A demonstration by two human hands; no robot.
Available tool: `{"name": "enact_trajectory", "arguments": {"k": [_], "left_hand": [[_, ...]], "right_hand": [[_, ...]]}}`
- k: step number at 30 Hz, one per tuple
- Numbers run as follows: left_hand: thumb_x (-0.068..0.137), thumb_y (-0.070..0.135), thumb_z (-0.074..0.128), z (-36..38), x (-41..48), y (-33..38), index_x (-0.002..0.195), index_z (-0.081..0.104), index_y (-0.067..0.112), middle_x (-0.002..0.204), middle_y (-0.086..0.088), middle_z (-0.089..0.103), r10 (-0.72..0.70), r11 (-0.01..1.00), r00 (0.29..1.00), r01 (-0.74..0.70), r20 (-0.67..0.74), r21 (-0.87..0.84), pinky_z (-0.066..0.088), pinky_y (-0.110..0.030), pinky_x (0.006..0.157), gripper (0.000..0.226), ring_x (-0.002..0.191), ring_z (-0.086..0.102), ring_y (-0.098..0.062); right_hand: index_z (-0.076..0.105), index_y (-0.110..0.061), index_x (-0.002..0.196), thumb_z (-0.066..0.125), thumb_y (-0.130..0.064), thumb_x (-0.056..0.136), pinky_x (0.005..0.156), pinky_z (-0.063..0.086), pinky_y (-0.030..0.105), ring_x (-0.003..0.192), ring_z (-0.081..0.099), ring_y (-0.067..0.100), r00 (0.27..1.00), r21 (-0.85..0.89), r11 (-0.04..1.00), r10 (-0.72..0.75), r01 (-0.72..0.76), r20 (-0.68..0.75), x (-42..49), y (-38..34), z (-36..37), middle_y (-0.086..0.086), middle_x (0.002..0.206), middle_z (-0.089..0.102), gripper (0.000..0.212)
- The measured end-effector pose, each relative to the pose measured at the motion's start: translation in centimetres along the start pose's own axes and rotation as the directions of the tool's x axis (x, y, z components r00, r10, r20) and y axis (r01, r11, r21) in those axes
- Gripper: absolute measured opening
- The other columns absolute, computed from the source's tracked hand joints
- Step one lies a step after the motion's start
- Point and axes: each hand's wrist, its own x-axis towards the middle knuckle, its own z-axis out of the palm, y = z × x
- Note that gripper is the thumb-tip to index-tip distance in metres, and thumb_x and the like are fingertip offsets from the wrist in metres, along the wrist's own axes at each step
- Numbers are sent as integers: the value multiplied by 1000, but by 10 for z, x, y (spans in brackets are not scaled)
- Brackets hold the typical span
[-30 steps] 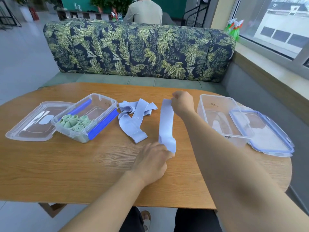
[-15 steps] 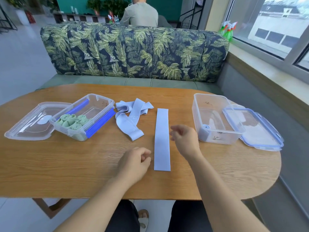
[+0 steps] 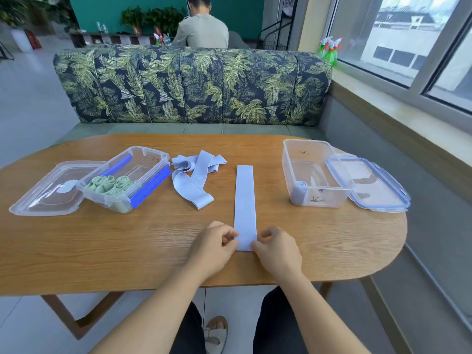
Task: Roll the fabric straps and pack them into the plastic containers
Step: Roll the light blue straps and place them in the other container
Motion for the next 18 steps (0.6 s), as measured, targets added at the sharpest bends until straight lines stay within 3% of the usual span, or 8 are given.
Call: {"name": "enact_trajectory", "arguments": {"k": [6,11,15,18], "left_hand": [[89,31,63,4,6,6,117,62,28,117,16,51,6,982,998,-17,57,187,44,-29,93,29,111,46,-6],[88,10,54,9,6,4,110,63,29,113,15,53,-63,996,997,66,-43,65,50,-29,86,30,95,56,-3],[88,10,53,13,2,4,100,64,34,107,20,55,-29,999,998,29,-59,12,50,-28,85,29,92,56,1],[87,11,54,16,1,1,95,67,35,106,24,57,38,998,999,-36,-30,47,47,-28,89,28,98,55,-1]], "right_hand": [[55,-25,105,58,-40,88,72,38,29,87,52,17,999,-120,992,-45,44,-10,-1,-1,-1,-6,96,59,23],[59,-26,111,52,-27,88,73,41,29,93,56,18,997,-42,997,-65,63,-46,3,5,-2,-5,102,63,23],[62,-30,118,55,-25,89,69,41,26,95,57,9,941,-43,943,-332,329,-73,-4,15,6,-12,113,55,30],[70,-26,108,60,-23,87,65,38,26,102,53,12,870,-89,874,-485,478,-93,-6,22,15,-9,105,54,24]]}}
